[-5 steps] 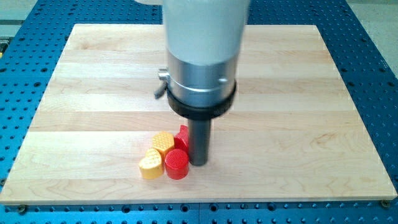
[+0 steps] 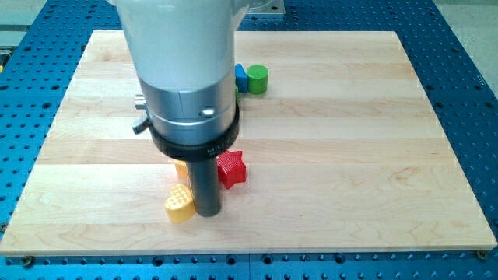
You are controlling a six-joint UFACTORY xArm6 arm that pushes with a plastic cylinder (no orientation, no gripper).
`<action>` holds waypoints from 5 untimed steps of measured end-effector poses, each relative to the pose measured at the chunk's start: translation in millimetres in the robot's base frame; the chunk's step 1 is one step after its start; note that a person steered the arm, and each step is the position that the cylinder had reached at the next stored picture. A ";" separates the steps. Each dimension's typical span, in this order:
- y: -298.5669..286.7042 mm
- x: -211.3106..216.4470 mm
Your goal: Push the red circle into the bottom of the cube
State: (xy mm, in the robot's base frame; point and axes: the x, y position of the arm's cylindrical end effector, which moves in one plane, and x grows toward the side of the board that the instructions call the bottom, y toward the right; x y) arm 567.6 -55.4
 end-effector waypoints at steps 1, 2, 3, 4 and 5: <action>-5.8 -21.6; -9.8 -46.9; -11.0 -69.6; -7.2 -66.4; -35.9 -74.8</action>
State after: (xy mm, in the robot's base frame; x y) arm 492.8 -91.3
